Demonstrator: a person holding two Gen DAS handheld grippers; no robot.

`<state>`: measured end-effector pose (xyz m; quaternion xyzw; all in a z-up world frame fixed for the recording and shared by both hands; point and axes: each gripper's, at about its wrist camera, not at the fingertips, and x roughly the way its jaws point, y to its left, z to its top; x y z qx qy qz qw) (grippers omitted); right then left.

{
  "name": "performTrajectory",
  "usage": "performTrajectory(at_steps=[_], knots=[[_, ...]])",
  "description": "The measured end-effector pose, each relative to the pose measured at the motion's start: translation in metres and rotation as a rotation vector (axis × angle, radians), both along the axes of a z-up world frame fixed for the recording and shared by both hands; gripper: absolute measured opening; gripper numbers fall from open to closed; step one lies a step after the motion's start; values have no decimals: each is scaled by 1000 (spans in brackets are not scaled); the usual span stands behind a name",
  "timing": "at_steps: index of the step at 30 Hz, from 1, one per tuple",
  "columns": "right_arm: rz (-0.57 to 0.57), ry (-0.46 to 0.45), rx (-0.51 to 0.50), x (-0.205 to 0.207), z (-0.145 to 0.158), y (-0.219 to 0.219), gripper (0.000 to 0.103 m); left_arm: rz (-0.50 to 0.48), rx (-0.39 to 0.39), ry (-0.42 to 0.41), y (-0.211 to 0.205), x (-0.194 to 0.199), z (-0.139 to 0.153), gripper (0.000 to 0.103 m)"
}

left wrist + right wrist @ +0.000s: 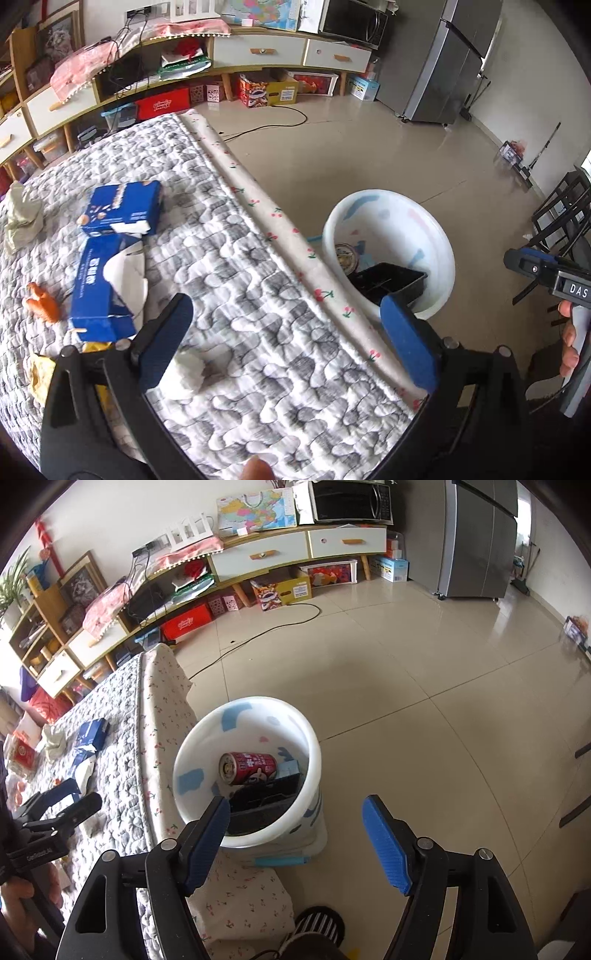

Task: Collect trash
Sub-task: 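Drop the black tray into the bucket while the left tool drops the red can in, then grasp the white paper bag with the left tool and lift it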

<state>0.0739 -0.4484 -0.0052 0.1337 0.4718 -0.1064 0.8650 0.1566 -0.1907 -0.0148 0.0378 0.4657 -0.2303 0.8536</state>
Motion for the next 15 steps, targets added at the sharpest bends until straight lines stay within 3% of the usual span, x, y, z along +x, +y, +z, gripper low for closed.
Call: performTrajectory(at_steps=[15], knots=[[188, 2, -93, 32, 8, 111, 83, 182, 25, -20, 156, -30, 7, 102]])
